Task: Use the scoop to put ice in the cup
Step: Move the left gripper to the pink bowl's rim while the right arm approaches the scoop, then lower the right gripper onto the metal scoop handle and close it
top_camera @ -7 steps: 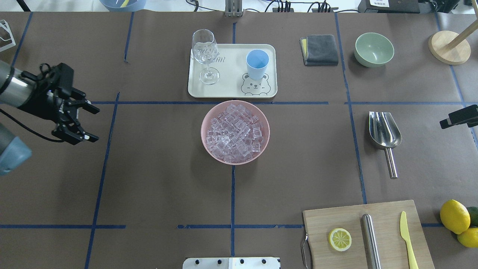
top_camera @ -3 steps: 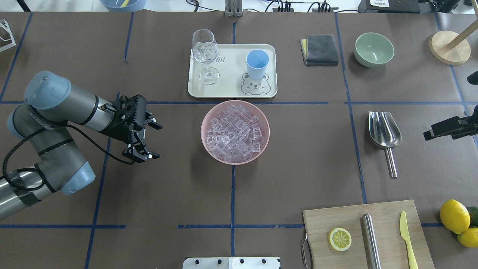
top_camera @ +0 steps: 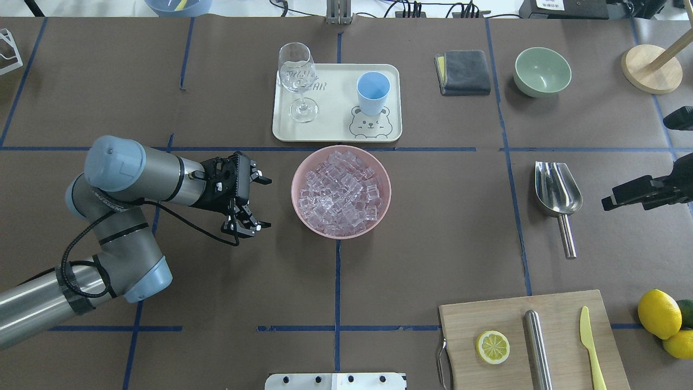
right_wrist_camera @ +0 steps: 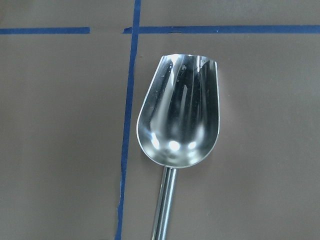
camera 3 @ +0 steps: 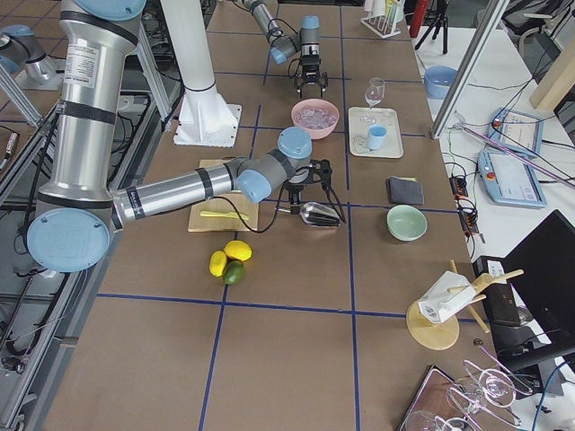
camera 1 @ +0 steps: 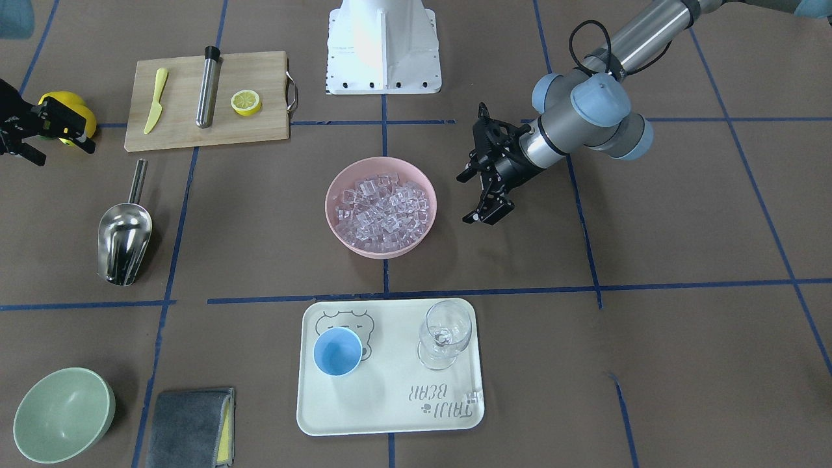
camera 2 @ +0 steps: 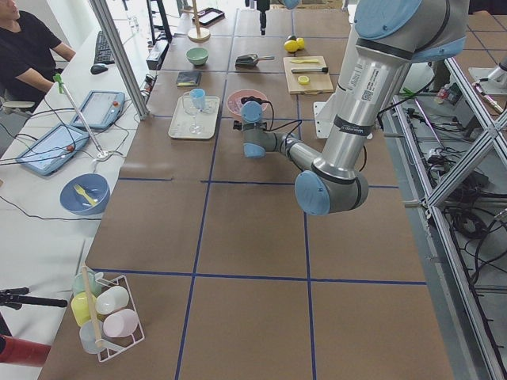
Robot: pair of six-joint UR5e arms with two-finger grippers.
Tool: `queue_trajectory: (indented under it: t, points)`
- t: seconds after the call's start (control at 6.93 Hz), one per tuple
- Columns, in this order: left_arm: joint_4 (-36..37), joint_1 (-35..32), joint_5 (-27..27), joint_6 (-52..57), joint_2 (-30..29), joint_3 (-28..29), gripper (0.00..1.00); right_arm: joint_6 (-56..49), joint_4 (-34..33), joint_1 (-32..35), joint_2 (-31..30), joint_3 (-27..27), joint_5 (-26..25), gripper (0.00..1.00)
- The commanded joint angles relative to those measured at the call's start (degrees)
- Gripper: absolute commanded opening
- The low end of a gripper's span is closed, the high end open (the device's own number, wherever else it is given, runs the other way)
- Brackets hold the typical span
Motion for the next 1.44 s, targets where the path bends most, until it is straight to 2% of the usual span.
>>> queue_trajectory:
  t: [0.0,0.14,0.43,0.72,0.87,1.16,1.3]
  points:
    - [-2.41,1.40,3.01,-2.12,-1.16,2.86,1.00,4.74,0.00,-4.98,-0.76,2.58,-4.81,1.00]
    - [-2.41,2.28,3.01,-7.02,-1.95,3.57,1.00,5.44,0.00,-6.66,-1.46,2.95,-6.94,1.00]
    - [-2.32,2.55,3.01,-7.33,-2.22,3.93,1.00,10.61,0.00,-10.00,-1.30,3.48,-10.63,1.00]
    - [-2.32,2.55,2.83,-7.42,-2.92,4.63,1.00,11.42,0.00,-14.57,-1.12,3.92,-14.85,1.00]
    - [-2.32,2.64,2.92,-7.42,-3.01,4.72,1.00,12.64,0.00,-15.46,-1.12,3.83,-15.13,1.00]
    - [-2.41,2.55,2.83,-7.42,-3.01,4.63,1.00,21.07,0.09,-23.69,-0.94,2.96,-27.11,0.97]
    - [-2.41,2.55,2.92,-7.42,-3.01,4.63,1.00,21.62,0.78,-23.82,-1.29,1.73,-27.87,0.97]
